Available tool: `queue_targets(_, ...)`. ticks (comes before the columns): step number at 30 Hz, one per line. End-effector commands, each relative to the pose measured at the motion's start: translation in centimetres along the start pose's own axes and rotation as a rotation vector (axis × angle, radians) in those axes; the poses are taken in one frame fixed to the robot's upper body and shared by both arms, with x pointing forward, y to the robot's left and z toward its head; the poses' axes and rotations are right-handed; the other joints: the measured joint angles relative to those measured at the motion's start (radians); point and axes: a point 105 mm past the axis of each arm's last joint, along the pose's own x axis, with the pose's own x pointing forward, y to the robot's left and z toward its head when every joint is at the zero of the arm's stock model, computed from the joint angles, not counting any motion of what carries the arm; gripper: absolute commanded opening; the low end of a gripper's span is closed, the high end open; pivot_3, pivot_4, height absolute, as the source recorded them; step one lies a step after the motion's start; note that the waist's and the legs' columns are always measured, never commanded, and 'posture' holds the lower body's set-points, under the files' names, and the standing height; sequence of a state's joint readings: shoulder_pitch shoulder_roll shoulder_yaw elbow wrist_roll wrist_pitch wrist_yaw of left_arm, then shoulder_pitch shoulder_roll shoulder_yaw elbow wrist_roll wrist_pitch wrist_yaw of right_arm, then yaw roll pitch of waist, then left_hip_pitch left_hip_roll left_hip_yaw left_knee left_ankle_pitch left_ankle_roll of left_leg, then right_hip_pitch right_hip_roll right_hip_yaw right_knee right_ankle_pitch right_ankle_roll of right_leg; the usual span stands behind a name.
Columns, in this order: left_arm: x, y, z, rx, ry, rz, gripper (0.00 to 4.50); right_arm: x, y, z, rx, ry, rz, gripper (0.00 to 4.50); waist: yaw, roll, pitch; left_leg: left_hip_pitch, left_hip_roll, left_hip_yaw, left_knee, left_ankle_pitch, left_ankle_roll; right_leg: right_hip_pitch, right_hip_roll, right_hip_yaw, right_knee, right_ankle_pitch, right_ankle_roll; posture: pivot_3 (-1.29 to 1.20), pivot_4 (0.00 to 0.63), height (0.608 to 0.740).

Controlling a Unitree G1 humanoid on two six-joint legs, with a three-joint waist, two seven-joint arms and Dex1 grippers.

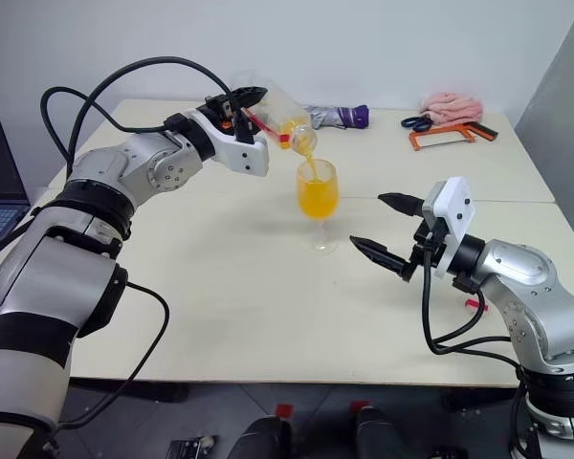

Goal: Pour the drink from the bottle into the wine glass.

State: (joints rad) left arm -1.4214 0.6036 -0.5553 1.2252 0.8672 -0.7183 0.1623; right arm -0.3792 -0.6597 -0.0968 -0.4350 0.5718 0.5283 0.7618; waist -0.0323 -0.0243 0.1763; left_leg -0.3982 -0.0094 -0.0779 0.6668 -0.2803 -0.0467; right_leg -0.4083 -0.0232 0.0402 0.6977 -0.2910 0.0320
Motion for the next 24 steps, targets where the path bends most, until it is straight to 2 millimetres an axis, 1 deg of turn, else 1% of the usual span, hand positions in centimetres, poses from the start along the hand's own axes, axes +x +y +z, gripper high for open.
queue_targets(1, 0.2, 2.0, -0.6, -0.044, 0.031, 0.065, 1.65, 0.1, 0.5, 1.2, -0.046, -0.034, 0.011, 4.5, 0.0, 0.0, 0.0, 0.0, 0.0, 0.0, 0.0, 0.0, 0.0, 0.0, 0.0, 0.0, 0.0, 0.0, 0.0, 0.0, 0.15, 0.74)
queue_targets(4, 0.4, 1.8, -0.4, -0.109, 0.03, 0.069, 1.65, 0.2, 0.3, 1.3, -0.058, -0.043, -0.005, 4.5, 0.0, 0.0, 0.0, 0.0, 0.0, 0.0, 0.0, 0.0, 0.0, 0.0, 0.0, 0.0, 0.0, 0.0, 0.0, 0.0, 0.15, 0.74)
queue_targets(9, 0.6, 1.1, 0.6, -0.278, -0.002, 0.067, 1.65, 0.4, 0.3, 1.5, -0.077, -0.061, -0.025, 4.5, 0.0, 0.0, 0.0, 0.0, 0.0, 0.0, 0.0, 0.001, -0.001, 0.0, 0.0, 0.0, 0.0, 0.0, 0.0, 0.0, 0.15, 0.74)
queue_targets(12, 0.7, 0.3, 1.5, -0.402, -0.029, 0.05, 1.65, 0.7, 0.2, 1.8, -0.088, -0.084, -0.045, 4.5, -0.001, 0.0, 0.0, 0.0, 0.0, 0.0, 0.0, 0.001, -0.002, 0.0, 0.0, 0.0, 0.0, 0.0, 0.0, 0.0, 0.15, 0.74)
queue_targets(13, 0.7, -0.1, 1.5, -0.49, -0.023, 0.052, 1.65, 0.8, 0.1, 1.8, -0.095, -0.093, -0.055, 4.5, -0.001, 0.0, 0.0, 0.0, 0.0, 0.0, 0.001, 0.001, -0.002, 0.0, 0.0, 0.0, 0.001, 0.0, 0.0, 0.0, 0.15, 0.74)
queue_targets(15, 0.5, -0.6, 1.5, -0.586, -0.023, 0.052, 1.65, 1.0, 0.0, 2.0, -0.102, -0.106, -0.066, 4.5, -0.001, 0.0, 0.0, 0.0, 0.001, 0.0, 0.001, 0.001, -0.002, 0.0, 0.0, 0.0, 0.001, 0.0, 0.0, 0.0, 0.15, 0.74)
queue_targets(18, -0.3, -1.0, 0.3, -0.798, 0.023, 0.09, 1.65, 1.3, 0.2, 2.1, -0.114, -0.121, -0.069, 4.5, -0.003, 0.0, 0.0, 0.0, 0.001, 0.0, 0.001, 0.001, -0.002, 0.0, 0.0, 0.0, 0.001, 0.0, 0.0, 0.0, 0.15, 0.74)
queue_targets(19, -1.0, -1.3, -0.6, -0.889, 0.054, 0.112, 1.65, 1.5, 0.6, 2.1, -0.112, -0.117, -0.049, 4.5, -0.005, 0.0, 0.0, 0.0, 0.001, 0.0, 0.001, 0.001, -0.002, -0.001, 0.0, 0.0, 0.001, 0.0, 0.0, 0.0, 0.15, 0.74)
queue_targets(21, -2.2, -1.9, -1.7, -1.011, 0.097, 0.139, 1.65, 1.9, 1.3, 1.9, -0.102, -0.109, -0.007, 4.5, -0.01, 0.0, 0.0, 0.0, 0.002, -0.001, 0.001, 0.001, -0.002, -0.001, 0.0, 0.0, 0.002, 0.0, 0.0, 0.0, 0.15, 0.74)
queue_targets(22, -2.8, -2.5, -2.3, -1.07, 0.125, 0.148, 1.65, 2.1, 1.7, 1.9, -0.098, -0.105, 0.013, 4.5, -0.013, 0.0, 0.0, 0.0, 0.002, -0.002, 0.001, 0.001, -0.002, -0.001, 0.0, 0.0, 0.002, 0.0, 0.0, 0.0, 0.15, 0.74)
queue_targets(23, -4.0, -3.8, -2.9, -1.166, 0.166, 0.155, 1.65, 2.6, 2.4, 1.9, -0.098, -0.099, 0.045, 4.5, -0.017, 0.001, 0.0, 0.0, 0.002, -0.003, 0.001, 0.001, -0.002, -0.001, 0.0, 0.0, 0.002, 0.0, 0.0, 0.0, 0.15, 0.74)
queue_targets(24, -4.9, -4.7, -3.2, -1.235, 0.193, 0.158, 1.65, 2.9, 2.8, 1.8, -0.098, -0.094, 0.067, 4.5, -0.023, 0.001, -0.001, 0.0, 0.003, -0.003, 0.001, 0.001, -0.002, -0.001, 0.0, 0.0, 0.002, 0.0, 0.0, 0.0, 0.15, 0.74)
